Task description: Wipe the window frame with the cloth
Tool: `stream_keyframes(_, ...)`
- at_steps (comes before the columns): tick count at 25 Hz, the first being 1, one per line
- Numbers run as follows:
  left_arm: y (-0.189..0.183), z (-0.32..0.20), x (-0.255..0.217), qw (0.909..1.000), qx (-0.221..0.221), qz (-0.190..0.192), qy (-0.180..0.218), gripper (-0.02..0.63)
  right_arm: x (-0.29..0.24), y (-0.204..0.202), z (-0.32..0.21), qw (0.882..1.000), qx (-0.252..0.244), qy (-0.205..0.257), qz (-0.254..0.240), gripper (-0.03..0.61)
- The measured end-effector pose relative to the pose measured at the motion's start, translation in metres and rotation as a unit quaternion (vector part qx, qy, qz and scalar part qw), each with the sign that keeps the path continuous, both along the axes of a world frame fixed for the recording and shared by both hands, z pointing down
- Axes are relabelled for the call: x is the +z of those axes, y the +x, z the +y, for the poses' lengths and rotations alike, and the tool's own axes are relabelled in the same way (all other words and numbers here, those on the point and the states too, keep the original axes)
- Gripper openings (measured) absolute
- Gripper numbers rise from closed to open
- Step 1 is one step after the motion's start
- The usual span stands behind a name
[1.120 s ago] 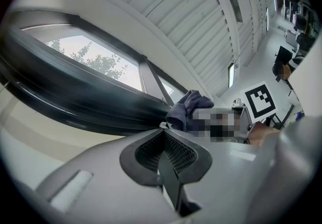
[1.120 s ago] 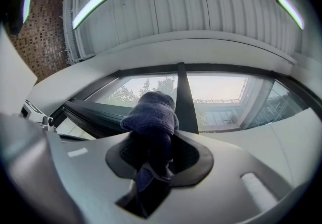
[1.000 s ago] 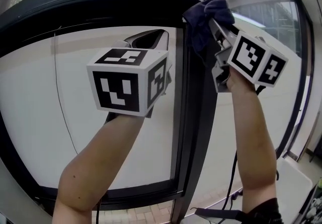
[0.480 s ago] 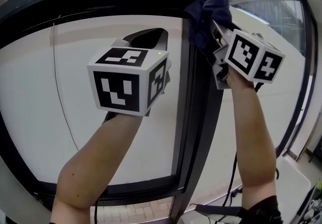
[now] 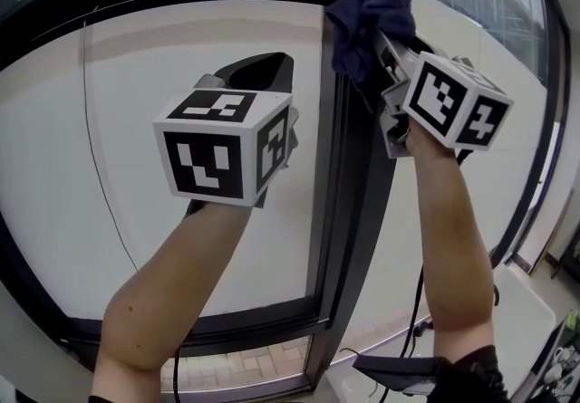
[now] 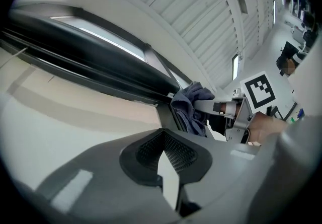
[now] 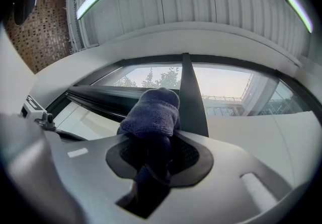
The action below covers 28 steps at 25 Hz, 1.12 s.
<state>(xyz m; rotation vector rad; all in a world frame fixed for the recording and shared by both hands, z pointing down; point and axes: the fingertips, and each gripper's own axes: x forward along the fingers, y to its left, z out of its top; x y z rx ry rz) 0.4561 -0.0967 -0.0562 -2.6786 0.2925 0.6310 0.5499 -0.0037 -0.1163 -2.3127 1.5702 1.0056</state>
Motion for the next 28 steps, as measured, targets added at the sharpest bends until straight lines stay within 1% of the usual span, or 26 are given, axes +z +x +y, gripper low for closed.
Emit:
stream_keyframes(4, 0.002, 0.000, 0.011, 1.0000, 0.000, -0.010, -0.001, -0.006, 0.011, 0.001, 0.001, 1.000, 0.004, -0.003, -0.004, 0.115)
stream_keyframes(16, -0.005, 0.005, 0.035, 0.9997, 0.012, -0.018, -0.009, -0.006, 0.050, 0.003, -0.001, 1.000, 0.010, -0.024, -0.017, 0.117)
stream_keyframes(20, -0.002, 0.007, 0.049, 0.9993, 0.018, -0.030, -0.011, -0.006, 0.067, 0.003, -0.002, 0.999, 0.015, -0.031, -0.017, 0.116)
stream_keyframes(22, 0.000, 0.007, 0.054, 0.9992, 0.016, -0.036, -0.007, -0.006, 0.074, 0.003, -0.003, 0.999, 0.017, -0.035, -0.013, 0.117)
stream_keyframes(28, 0.004, 0.007, 0.068, 0.9988, 0.014, -0.047, -0.008, -0.006, 0.099, 0.004, -0.003, 0.999, 0.014, -0.046, -0.021, 0.117)
